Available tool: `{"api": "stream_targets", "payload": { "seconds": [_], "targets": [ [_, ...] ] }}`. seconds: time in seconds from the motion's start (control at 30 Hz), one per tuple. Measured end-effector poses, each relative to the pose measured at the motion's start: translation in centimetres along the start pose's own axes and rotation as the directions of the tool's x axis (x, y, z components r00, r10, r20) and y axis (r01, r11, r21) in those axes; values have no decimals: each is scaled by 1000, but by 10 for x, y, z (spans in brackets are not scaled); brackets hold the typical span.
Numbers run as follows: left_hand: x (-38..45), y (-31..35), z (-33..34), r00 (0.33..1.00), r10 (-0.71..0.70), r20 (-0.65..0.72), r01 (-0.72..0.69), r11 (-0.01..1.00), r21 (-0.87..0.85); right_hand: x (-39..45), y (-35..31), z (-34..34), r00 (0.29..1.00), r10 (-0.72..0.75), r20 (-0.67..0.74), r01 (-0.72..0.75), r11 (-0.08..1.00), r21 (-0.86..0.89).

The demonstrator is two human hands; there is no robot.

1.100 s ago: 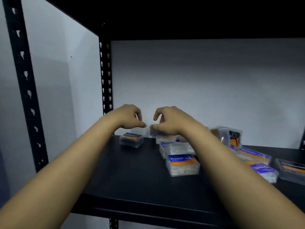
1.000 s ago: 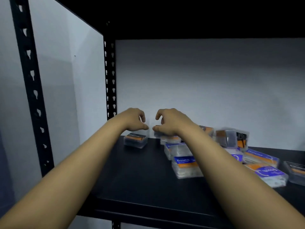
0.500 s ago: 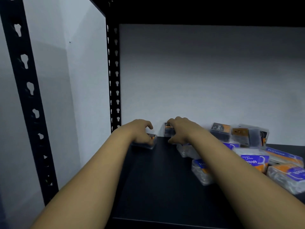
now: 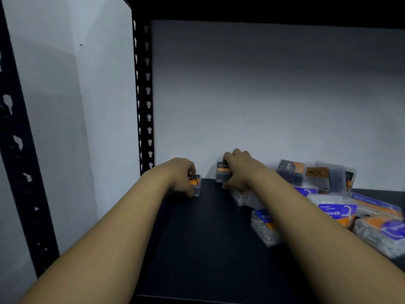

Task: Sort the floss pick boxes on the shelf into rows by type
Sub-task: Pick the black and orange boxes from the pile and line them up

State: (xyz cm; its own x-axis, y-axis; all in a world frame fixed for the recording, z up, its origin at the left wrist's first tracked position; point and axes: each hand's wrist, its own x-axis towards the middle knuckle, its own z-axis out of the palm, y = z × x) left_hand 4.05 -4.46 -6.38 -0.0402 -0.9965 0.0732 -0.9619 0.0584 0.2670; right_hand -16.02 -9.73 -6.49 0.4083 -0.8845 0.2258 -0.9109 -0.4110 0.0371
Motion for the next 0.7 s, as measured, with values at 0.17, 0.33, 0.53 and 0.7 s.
{"api": "stream_targets", "payload": {
  "seconds": [0.17,0.33,0.53,0.7],
  "targets": [
    [-4,-2,-2,996,5,-89,-8,1000,-28,-8,-5,-12,984,-70,-166,83,994,73],
    [-5,0,-5,971,57,-232,-71,996,-54,-26,-4,-29,962,-129,-241,177,966,188],
    [-11,-1,-16,946,48,-322,-80,993,-86,-34,-8,-39,938,-208,-277,276,932,233],
    [-15,-1,-19,949,59,-310,-98,989,-112,-35,-15,-39,934,-221,-279,301,908,291]
  ]
}}
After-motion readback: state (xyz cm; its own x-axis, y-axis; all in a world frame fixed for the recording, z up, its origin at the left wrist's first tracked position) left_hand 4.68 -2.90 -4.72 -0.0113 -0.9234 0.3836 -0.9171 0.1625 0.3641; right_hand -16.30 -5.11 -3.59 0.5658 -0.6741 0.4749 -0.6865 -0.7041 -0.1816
